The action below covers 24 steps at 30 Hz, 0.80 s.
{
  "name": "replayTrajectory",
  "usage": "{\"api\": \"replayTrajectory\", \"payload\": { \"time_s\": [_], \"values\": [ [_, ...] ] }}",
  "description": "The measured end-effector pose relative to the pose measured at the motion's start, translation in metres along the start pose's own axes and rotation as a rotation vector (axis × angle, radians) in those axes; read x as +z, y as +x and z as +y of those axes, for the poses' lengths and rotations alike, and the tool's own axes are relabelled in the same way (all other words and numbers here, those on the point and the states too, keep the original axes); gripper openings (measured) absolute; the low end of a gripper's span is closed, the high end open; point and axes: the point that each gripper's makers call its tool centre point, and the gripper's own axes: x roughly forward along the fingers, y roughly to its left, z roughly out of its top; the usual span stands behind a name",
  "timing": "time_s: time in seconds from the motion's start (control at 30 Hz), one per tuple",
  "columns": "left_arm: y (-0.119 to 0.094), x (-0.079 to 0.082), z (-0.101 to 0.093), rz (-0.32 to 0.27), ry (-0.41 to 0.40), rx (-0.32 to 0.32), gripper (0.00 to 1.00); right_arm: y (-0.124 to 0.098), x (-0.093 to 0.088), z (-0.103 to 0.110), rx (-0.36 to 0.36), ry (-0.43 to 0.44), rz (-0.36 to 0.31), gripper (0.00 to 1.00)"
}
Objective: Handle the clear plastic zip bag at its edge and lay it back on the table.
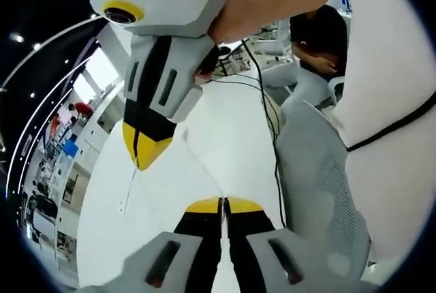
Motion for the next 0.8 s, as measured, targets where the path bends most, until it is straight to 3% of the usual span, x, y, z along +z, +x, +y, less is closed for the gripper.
{"api": "replayTrajectory", "payload": {
  "time_s": [0.47,0.67,0.73,0.8],
  "values": [
    [-0.004,0.004,0.021,-0.011,0.022,0.103,0.08,-0.001,0.001,0.004,0.004,0.001,-0.001,0.00],
    [-0.001,-0.001,0.022,0.028,0.056,0.112,0.06,-0.001,0.003,0.005,0.012,0.012,-0.003,0.00],
    [0.000,-0.002,0.016,0.036,0.068,0.086,0.00,-0.001,0.003,0.005,0.013,0.014,-0.003,0.00],
    [0.001,-0.002,0.013,0.039,0.071,0.078,0.00,-0.001,0.003,0.005,0.012,0.017,-0.001,0.00]
  ]
}}
